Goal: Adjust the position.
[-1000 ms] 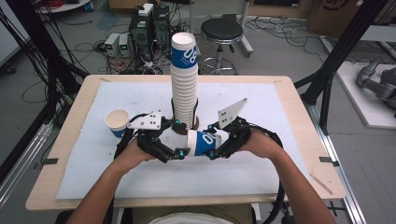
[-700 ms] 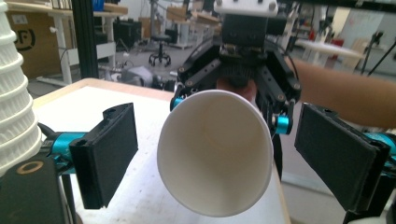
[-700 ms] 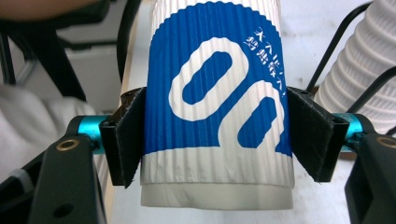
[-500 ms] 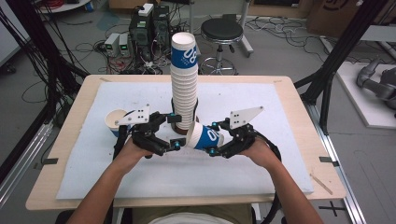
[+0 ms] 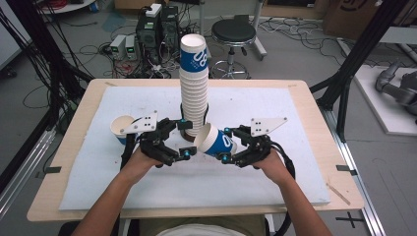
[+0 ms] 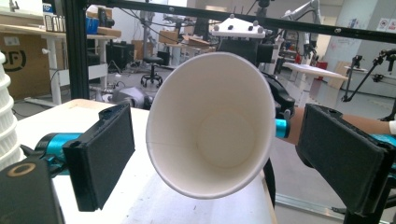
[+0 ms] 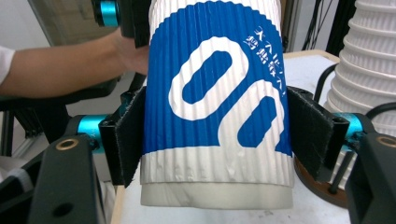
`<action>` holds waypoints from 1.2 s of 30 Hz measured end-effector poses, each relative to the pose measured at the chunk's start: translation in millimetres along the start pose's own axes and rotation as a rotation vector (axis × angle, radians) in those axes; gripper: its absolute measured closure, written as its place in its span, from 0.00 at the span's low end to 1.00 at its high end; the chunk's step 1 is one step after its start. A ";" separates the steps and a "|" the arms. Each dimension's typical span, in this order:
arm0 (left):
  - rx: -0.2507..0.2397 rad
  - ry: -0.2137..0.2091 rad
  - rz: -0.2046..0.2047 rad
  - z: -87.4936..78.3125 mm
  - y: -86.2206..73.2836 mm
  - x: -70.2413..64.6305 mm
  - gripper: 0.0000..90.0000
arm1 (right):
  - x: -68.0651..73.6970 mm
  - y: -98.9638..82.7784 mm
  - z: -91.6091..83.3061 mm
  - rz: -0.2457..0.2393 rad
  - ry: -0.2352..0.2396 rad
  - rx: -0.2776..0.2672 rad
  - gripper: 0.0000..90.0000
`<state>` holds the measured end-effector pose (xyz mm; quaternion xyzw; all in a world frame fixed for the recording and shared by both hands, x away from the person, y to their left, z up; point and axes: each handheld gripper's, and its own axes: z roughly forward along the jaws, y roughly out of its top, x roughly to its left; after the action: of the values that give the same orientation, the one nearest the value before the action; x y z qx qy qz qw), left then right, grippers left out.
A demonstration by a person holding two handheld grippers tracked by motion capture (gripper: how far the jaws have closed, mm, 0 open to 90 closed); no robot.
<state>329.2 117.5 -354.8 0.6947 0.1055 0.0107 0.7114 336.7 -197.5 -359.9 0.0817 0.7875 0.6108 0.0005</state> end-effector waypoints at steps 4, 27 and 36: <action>0.004 -0.007 -0.003 2.4 -1.7 -0.6 0.12 | 0.1 -0.2 2.2 0.003 0.020 -0.021 0.30; 0.045 -0.044 -0.001 9.7 -5.4 -4.7 0.23 | 0.9 -2.6 10.2 0.021 0.101 -0.037 0.31; 0.083 -0.049 0.000 10.5 -4.6 -4.9 0.26 | 1.7 -3.3 11.6 0.039 0.104 -0.002 0.28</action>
<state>325.6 106.2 -358.6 0.7237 0.0884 -0.0107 0.6843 335.8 -186.9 -365.9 0.0649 0.7842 0.6149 -0.0523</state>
